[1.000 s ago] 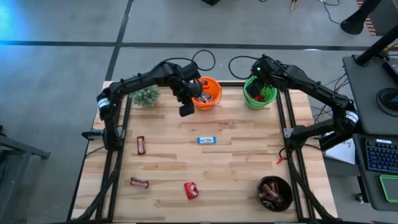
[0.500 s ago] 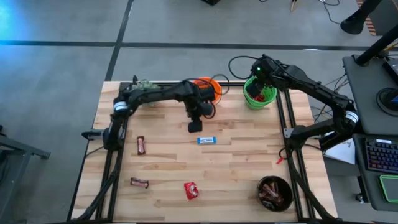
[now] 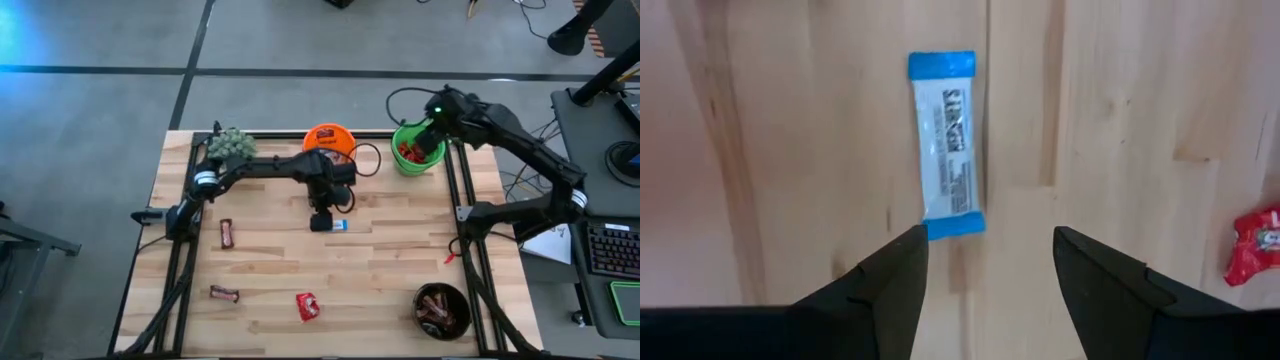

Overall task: Organize candy in baskets
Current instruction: Put the white chocolate bar into the orange bucket

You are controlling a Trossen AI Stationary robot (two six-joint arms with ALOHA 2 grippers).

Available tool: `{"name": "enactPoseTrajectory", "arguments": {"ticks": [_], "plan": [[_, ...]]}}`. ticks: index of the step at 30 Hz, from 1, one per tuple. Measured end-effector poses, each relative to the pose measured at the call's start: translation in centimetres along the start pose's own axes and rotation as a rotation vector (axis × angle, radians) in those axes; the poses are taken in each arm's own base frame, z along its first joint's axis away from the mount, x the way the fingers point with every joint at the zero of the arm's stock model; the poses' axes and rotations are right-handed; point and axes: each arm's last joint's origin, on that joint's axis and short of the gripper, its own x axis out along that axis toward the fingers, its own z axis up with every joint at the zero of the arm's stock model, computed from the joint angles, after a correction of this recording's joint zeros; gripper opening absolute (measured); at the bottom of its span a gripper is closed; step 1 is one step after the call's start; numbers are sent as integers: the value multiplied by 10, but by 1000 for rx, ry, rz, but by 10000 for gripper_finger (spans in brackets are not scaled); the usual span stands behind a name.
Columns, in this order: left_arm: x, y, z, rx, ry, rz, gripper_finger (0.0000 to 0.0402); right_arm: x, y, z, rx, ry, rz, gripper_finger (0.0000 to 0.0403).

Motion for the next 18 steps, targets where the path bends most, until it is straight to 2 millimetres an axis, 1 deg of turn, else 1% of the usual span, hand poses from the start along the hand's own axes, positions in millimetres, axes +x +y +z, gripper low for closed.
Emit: {"name": "enactPoseTrajectory", "arguments": {"ticks": [4, 8, 11, 18], "plan": [[3, -3, 6, 1, -48, 4, 198, -18, -9, -4, 48, -59, 7, 160], [9, -1, 10, -25, -102, 9, 198, -28, -14, -10, 89, -76, 54, 160], [19, 0, 5, -50, -79, 37, 198, -31, -14, -12, 108, -82, 90, 160], [41, 3, -5, -93, -48, 54, 198, -32, -15, -14, 115, -72, 90, 160]]}}
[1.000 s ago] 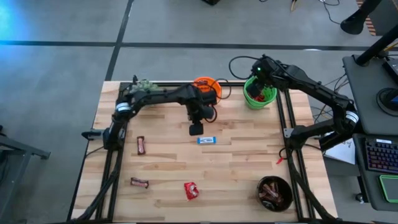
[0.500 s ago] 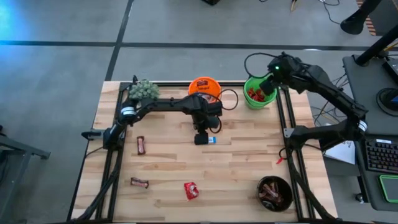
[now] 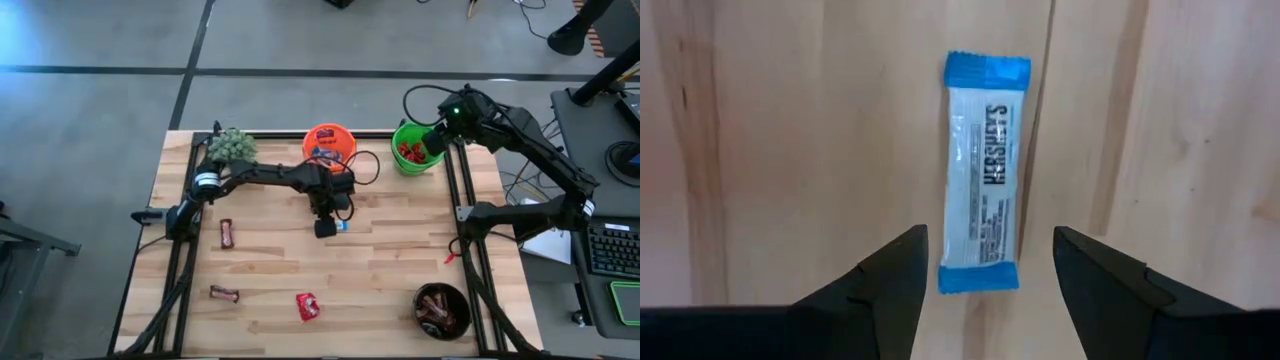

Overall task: Organize candy in baskets
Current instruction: Put the white chocolate bar into the orange bucket

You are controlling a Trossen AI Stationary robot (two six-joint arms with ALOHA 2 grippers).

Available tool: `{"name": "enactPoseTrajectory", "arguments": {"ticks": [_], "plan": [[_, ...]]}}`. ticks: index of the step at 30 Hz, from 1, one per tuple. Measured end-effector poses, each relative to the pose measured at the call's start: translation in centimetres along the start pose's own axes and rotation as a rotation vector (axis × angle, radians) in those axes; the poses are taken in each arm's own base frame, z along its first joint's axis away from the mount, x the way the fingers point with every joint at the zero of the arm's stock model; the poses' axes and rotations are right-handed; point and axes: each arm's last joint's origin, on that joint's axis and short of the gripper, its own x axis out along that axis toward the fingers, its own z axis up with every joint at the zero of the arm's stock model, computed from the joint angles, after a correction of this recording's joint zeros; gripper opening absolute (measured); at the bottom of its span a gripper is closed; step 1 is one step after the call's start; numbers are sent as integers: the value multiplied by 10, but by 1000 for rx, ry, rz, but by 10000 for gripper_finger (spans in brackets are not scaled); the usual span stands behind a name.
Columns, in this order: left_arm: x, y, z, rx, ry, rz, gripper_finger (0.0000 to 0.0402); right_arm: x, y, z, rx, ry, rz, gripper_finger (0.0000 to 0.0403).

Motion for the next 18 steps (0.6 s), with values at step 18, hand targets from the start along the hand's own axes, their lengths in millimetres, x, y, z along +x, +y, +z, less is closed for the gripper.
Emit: {"name": "enactPoseTrajectory", "arguments": {"ticks": [18], "plan": [[37, 9, 2, -27, 15, 35, 197, 0, 0, 0, 14, 4, 0, 160]]}}
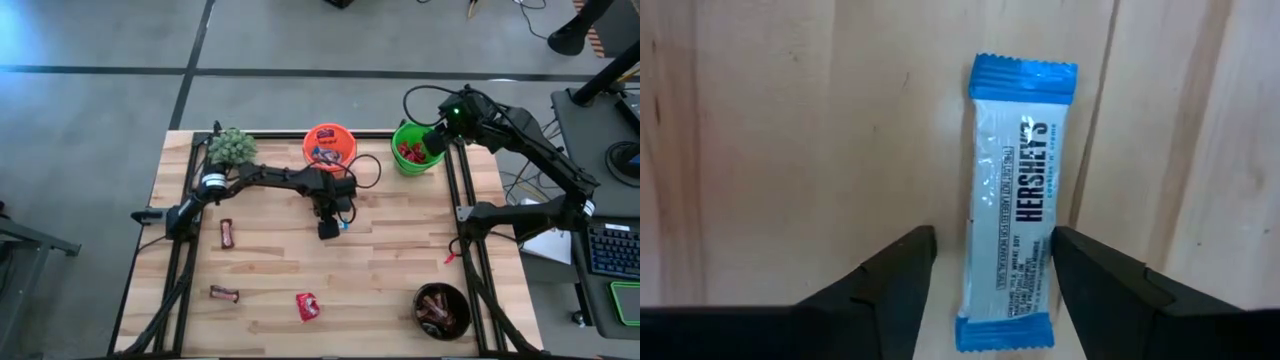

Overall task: Organize candy in baskets
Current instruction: Put the white chocolate bar into the orange bucket

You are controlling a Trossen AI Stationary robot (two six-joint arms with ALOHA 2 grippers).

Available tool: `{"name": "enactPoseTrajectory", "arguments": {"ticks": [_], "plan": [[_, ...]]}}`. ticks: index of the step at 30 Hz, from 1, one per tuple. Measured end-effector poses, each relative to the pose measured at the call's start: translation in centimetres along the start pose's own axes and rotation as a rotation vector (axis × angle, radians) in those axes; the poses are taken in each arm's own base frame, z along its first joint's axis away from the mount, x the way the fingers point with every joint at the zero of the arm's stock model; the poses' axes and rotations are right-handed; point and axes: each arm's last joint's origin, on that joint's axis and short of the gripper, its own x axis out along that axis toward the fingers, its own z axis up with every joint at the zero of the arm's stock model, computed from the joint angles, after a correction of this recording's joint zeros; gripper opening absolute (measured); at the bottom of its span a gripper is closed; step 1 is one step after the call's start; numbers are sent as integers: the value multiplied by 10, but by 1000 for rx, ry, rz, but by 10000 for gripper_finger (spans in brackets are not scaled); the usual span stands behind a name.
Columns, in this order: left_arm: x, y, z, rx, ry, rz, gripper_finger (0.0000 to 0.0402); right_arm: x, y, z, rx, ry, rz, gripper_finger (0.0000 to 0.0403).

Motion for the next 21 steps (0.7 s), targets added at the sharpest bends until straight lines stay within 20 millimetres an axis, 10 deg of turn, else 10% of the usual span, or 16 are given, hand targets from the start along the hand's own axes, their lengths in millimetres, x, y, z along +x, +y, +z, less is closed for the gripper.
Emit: {"name": "enactPoseTrajectory", "arguments": {"ticks": [13, 21], "plan": [[7, 5, -3, -14, 35, 12, 18, 0, 0, 0, -2, 0, 0, 160], [-3, 1, 0, 6, 56, -54, 6, 0, 0, 0, -3, 0, 0, 160]]}}
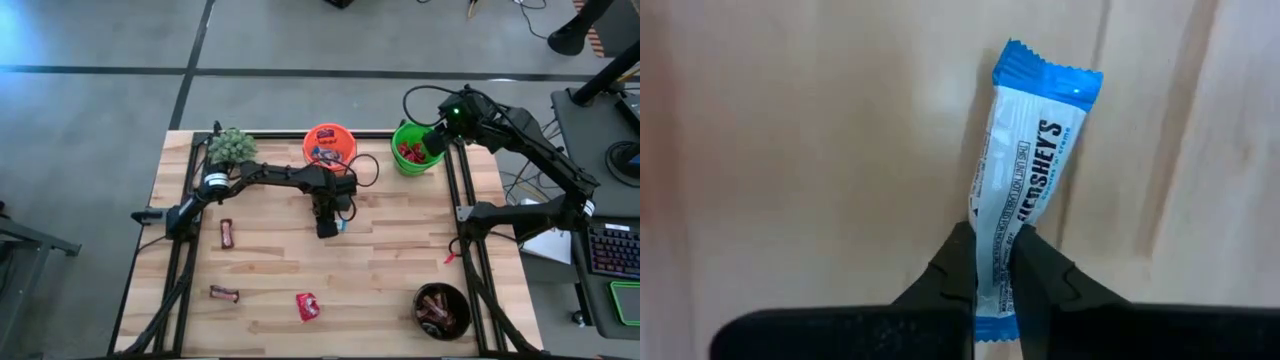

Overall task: Organize candy in baskets
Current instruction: Put the white chocolate bar into the orange bucket

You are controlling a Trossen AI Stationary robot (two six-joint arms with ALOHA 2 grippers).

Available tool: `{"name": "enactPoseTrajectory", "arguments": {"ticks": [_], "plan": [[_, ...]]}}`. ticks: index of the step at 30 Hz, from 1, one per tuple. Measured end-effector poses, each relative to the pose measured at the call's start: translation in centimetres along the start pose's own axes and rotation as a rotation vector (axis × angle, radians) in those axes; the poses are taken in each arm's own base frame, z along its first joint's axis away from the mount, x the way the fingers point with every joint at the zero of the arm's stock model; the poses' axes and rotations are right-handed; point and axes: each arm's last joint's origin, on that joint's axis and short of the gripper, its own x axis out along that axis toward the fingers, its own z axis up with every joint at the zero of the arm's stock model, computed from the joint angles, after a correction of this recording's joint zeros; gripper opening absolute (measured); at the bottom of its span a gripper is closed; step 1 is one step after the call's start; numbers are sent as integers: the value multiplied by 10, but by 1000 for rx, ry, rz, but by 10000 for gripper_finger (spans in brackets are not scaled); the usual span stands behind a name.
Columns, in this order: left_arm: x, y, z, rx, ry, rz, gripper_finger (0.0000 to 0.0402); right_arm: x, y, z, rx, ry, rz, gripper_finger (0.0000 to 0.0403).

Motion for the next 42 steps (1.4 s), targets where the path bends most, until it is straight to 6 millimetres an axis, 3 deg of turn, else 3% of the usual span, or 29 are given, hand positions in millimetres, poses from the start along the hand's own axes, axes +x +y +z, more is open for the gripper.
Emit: {"name": "enactPoseTrajectory", "arguments": {"ticks": [4, 12, 20, 28, 33, 42], "plan": [[-15, -6, 3, 40, 35, 5, 1, 0, 0, 0, -7, 0, -1, 160], [-67, -14, 10, 117, 75, 99, 0, 0, 0, 0, -15, 0, -1, 160], [-115, -13, 22, 207, -26, 113, 0, 3, 1, -2, -22, 12, -2, 160], [-153, 25, 16, 167, -59, 126, 0, 5, 2, -3, -27, 24, -4, 160], [-167, 56, 11, 100, -87, 144, 0, 5, 2, -3, -32, 24, -4, 160], [-188, 90, 3, 56, -144, 176, 0, 5, 2, -3, -61, 24, -3, 160]]}}
